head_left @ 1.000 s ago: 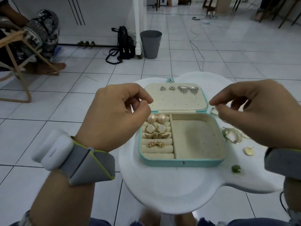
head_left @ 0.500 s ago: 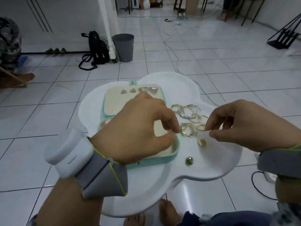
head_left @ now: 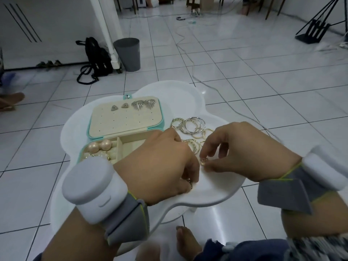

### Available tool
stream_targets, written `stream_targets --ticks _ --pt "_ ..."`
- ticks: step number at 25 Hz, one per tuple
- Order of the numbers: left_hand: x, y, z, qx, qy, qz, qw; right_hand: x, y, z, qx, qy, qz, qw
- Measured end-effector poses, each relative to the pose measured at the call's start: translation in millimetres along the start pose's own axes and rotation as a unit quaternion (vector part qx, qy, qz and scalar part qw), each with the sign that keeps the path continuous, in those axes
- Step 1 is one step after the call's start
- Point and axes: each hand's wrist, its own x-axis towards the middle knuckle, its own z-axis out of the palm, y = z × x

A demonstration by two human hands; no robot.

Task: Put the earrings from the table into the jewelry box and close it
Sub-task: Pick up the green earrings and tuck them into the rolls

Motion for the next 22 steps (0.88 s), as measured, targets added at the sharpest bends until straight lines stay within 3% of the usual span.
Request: stream_targets --ticks 7,12,15,18,22 --pt "5 2 10 0.036 0.058 0.029 0.997 3 -7 4 -0.027 0.007 0.005 1.000" --pt "1 -13 6 -0.110 0.149 0.027 0.982 8 -11 9 -0.032 0.048 0.018 0.998" --pt "-3 -25 3 -0.278 0.175 -0.006 0.944 11 -11 7 0.017 0.072 0.032 0.997" --pt "-9 -33 2 -0.431 0.169 -0.026 0.886 12 -17 2 0.148 0.078 0.043 0.985" --pt "-19 -44 -1 -0.540 0.174 -0.051 0.822 16 -34 1 0.313 0.072 0.012 0.947"
